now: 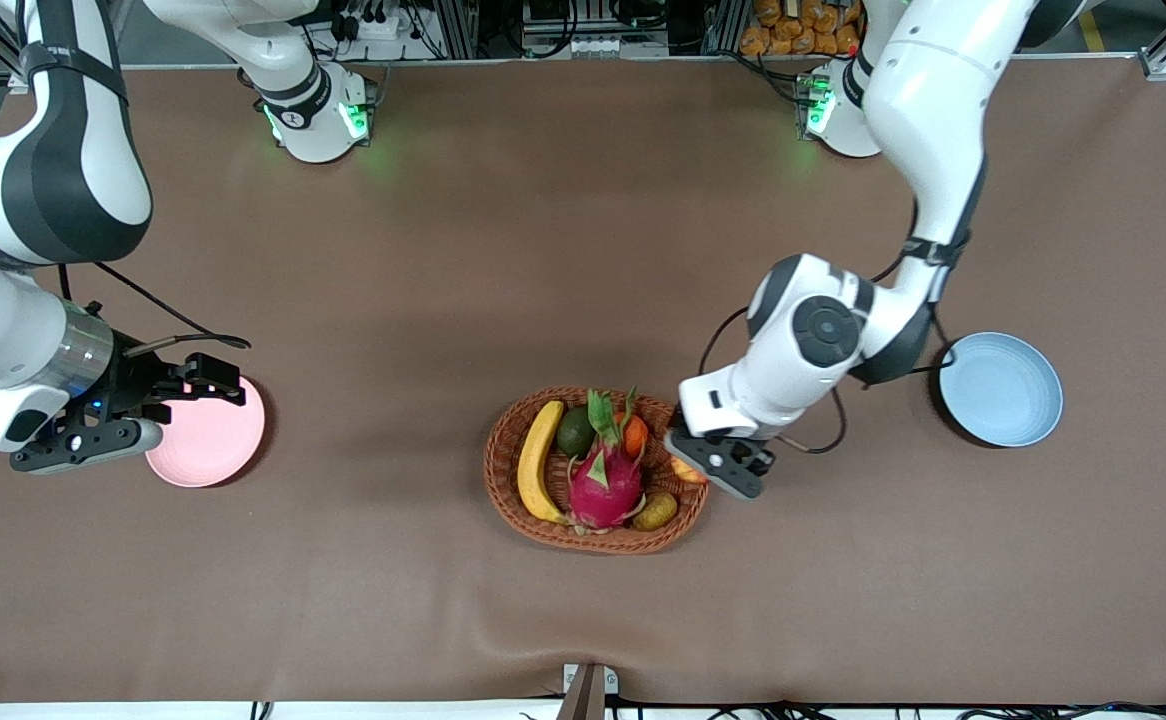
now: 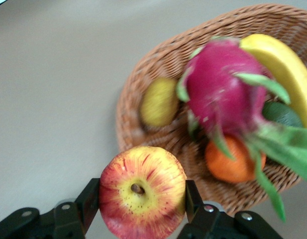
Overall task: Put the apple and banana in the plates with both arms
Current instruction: 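Carry the apple to the blue plate while the right gripper reaches the basket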
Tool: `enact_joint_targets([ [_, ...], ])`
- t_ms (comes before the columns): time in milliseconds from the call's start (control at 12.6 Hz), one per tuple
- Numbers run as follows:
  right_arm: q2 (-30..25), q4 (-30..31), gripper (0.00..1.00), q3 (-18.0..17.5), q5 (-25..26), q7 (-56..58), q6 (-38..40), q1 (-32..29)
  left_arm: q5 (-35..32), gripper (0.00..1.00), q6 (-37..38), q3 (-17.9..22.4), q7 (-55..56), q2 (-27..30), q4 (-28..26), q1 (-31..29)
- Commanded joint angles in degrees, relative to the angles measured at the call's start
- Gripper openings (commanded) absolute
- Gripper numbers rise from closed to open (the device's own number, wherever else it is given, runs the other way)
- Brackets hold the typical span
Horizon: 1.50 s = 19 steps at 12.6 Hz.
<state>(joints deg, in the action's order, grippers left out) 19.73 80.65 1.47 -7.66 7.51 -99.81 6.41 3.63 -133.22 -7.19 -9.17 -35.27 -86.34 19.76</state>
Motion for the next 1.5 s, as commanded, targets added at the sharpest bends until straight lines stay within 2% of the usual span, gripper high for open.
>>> enact_joint_targets([
  [0,-0.2,-0.5,1.0,0.2,-0.6,0.1,1.6,0.6,1.0,0.29,1.9,-0.5,1.0,6.8,-6.6,-4.9],
  [237,0.8,-0.7,1.0,0.2,-0.6,0.0,0.5,0.4,1.0,0.3,1.8,-0.5,1.2,13.1,-14.0,-11.0],
  [395,2.7,-0.7,1.0,0.3,-4.5,0.0,-2.5,1.1,0.9,0.3,0.7,-0.2,1.9,17.9,-21.0,-14.3],
  [474,4.2,-0.7,1.0,0.3,-7.2,-0.2,-3.7,1.7,0.8,0.28,-0.5,-0.4,1.6,19.4,-24.1,-18.0],
  [791,9.8,-0.9,1.0,0.3,-8.0,-13.8,-11.6,7.1,-1.8,0.29,-8.5,-0.1,-0.7,24.2,-35.8,-24.0],
  [949,12.3,-0.9,1.0,0.3,-8.0,-20.1,-16.5,10.2,-4.1,0.29,-15.0,-0.2,-0.9,24.1,-40.2,-28.0],
  [1186,17.2,-1.5,1.0,0.4,-7.7,-30.5,-24.0,16.0,-9.5,0.3,-16.8,-0.3,-2.4,24.9,-42.2,-33.2],
  [1423,20.9,-1.9,1.0,0.6,-6.8,-39.7,-30.3,21.0,-10.5,0.3,-16.9,-0.4,-8.6,23.8,-42.9,-38.3],
])
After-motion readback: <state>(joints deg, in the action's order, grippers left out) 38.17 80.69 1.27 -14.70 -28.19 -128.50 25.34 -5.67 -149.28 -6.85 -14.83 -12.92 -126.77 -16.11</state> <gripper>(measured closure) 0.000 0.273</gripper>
